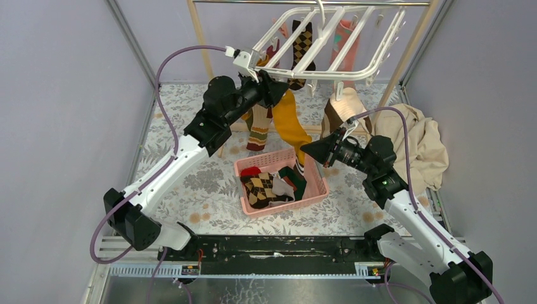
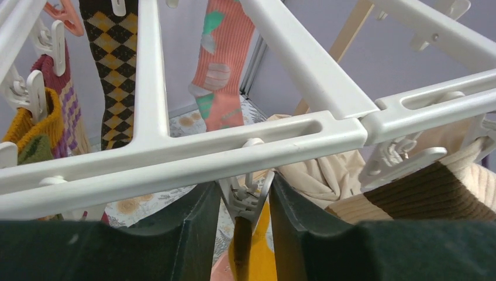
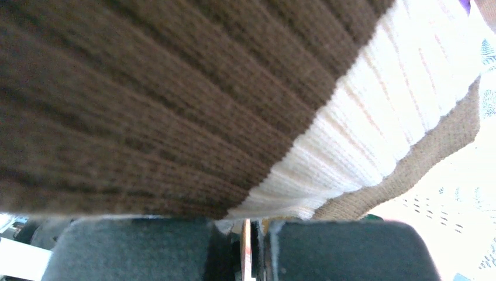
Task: Remove the socks clipped to the hanger
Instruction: Remove the sock from the hanger.
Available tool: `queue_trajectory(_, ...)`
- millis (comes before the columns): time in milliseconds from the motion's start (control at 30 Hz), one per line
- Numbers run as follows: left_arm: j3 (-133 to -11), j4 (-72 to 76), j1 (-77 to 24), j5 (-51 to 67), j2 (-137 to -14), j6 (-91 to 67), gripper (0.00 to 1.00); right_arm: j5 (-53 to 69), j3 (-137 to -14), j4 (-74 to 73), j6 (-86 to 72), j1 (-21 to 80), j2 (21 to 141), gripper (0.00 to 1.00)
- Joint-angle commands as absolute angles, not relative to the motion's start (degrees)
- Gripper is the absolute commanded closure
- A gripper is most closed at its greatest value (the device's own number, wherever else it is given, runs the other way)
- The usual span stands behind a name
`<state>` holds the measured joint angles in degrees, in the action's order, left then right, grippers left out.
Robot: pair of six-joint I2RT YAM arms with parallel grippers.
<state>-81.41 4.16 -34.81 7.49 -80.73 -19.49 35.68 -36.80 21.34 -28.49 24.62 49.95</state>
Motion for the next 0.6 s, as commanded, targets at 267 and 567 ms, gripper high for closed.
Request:
queue_trajectory(267,-81.8,8.2,-34.0,6.9,-80.5,-18.8,0.89,37.2,-38.9,21.4,-26.4,24.5,48.5,1.00)
queue_trajectory(567,-80.5,7.4,-33.8,7.3,-79.3,-19.4,0.48,40.4,-36.8,17.3,-26.2,24.5,45.5,1.00)
